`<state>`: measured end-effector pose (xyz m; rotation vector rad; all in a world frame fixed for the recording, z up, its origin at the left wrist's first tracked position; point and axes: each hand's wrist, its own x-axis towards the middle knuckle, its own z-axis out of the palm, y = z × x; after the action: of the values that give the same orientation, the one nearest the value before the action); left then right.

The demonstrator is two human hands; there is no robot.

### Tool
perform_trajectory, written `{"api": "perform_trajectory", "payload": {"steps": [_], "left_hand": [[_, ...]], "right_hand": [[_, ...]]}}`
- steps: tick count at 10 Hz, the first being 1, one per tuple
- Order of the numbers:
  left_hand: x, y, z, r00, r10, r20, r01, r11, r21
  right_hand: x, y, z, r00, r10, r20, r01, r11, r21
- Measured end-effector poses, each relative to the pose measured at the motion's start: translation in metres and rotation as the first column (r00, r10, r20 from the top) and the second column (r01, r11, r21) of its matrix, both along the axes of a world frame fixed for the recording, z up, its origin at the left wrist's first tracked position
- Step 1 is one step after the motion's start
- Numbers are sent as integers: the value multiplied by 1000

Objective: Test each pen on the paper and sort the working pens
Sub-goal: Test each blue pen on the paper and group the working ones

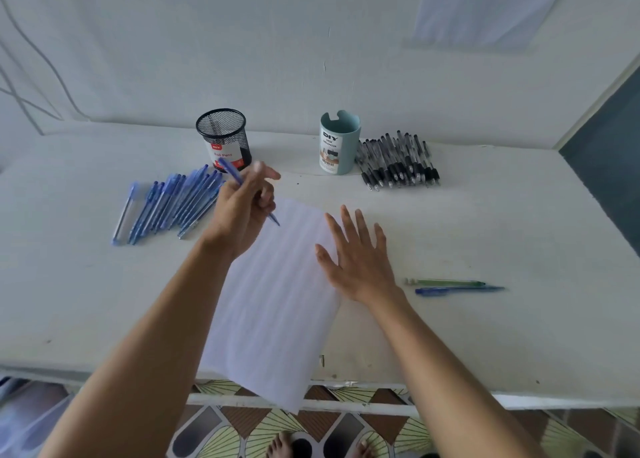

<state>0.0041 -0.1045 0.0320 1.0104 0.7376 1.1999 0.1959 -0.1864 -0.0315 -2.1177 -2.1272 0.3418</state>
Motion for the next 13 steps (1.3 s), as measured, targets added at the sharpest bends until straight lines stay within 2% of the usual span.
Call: {"api": "perform_trajectory", "payload": {"steps": [1, 2, 3, 5, 6, 7, 13], "left_hand": [[-8, 18, -10, 962, 268, -56, -270, 962, -36], [-21, 32, -26, 930, 321, -182, -339, 937, -80], [-27, 39, -35, 846, 422, -327, -440, 898, 19], [-24, 41, -39, 726, 449, -521, -421, 889, 180], [-24, 39, -43, 596, 498, -630, -456, 856, 244], [-27, 41, -45, 473, 511, -718, -415, 848, 330], [-27, 45, -52, 476, 514, -714, -348, 855, 384]], "right_hand": [[0, 3, 0, 999, 2, 51, 1, 999, -52], [-2, 4, -1, 998, -2, 58, 5, 998, -59], [-2, 5, 0, 999, -3, 53, 6, 999, -54], [-3, 4, 0, 999, -3, 54, 5, 999, -42], [-3, 4, 0, 998, -1, 55, 4, 999, -41], [-3, 4, 0, 998, -2, 58, 4, 999, -32], [-3, 5, -2, 999, -12, 51, 13, 1000, -20]]}}
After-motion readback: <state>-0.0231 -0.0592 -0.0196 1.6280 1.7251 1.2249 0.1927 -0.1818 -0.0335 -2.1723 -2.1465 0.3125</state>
